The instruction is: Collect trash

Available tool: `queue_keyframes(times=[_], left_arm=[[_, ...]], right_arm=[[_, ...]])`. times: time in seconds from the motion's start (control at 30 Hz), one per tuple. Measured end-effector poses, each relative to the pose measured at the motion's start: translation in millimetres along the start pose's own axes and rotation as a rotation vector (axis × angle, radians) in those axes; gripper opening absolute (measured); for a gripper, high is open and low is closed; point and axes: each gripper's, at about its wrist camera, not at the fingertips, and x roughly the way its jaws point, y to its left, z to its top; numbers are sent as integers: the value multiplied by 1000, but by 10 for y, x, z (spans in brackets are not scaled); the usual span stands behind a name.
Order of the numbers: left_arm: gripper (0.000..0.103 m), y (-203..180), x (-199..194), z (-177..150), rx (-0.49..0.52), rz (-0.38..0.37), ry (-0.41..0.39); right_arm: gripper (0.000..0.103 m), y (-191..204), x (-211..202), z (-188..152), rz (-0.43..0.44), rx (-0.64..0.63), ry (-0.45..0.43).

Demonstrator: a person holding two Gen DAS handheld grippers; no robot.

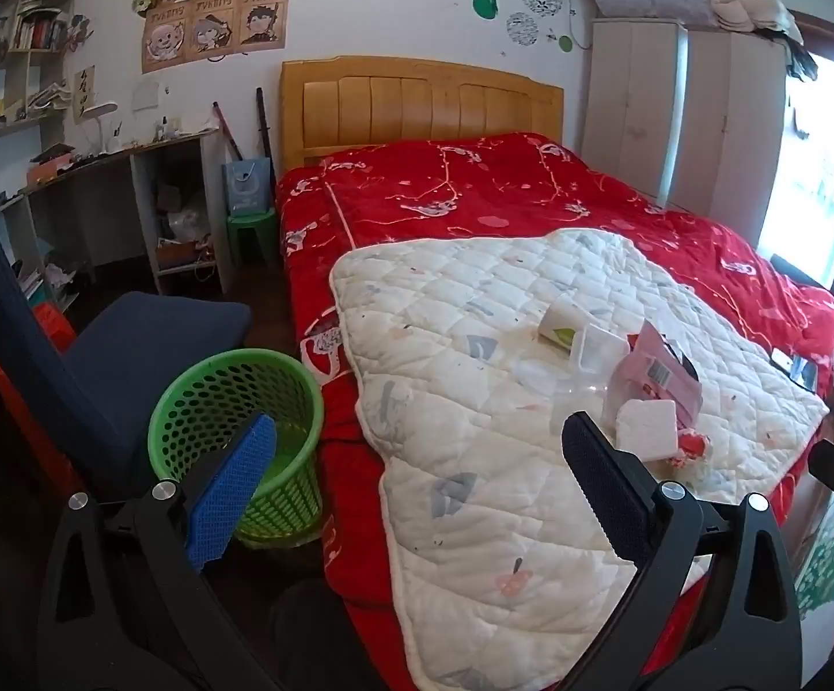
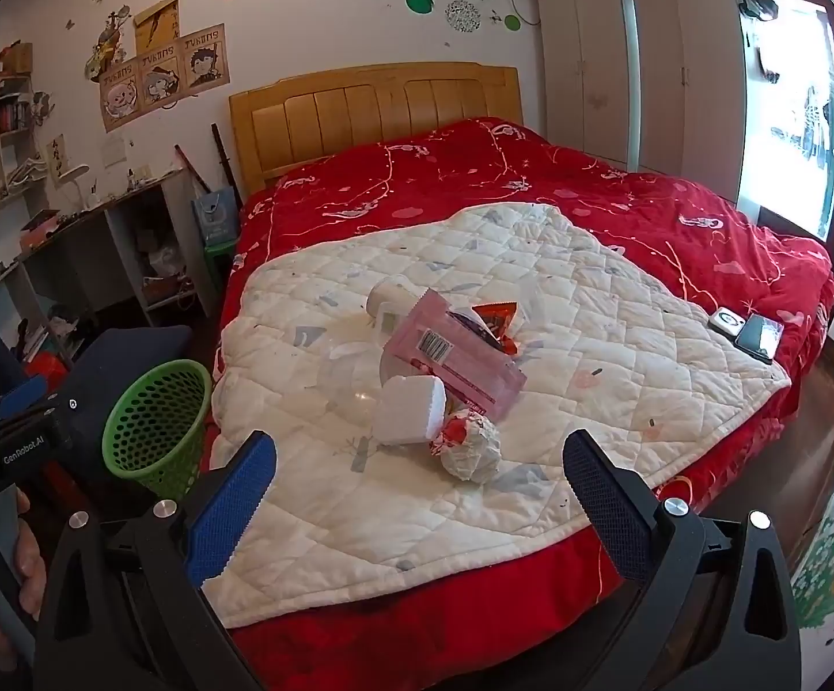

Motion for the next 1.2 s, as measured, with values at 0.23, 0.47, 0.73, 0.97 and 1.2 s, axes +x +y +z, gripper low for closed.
queue_keyframes(times=[0.23, 0.47, 0.73, 0.97, 1.2], left_arm=[[98, 23, 52, -31, -8, 0, 7], [98, 7, 58, -35, -5, 2, -12], [98, -22, 110, -74, 5, 7, -4], [98, -20, 122, -71, 12, 13, -7], [98, -32, 109, -73, 30, 24, -41]], right_arm=[[97, -6, 29, -16, -2, 5, 7], [97, -28, 64, -17, -4, 6, 19], [97, -48, 78, -23, -9, 9, 22], [97, -62, 83, -22, -11, 12, 23], [97, -69, 86, -19, -12, 9, 23]])
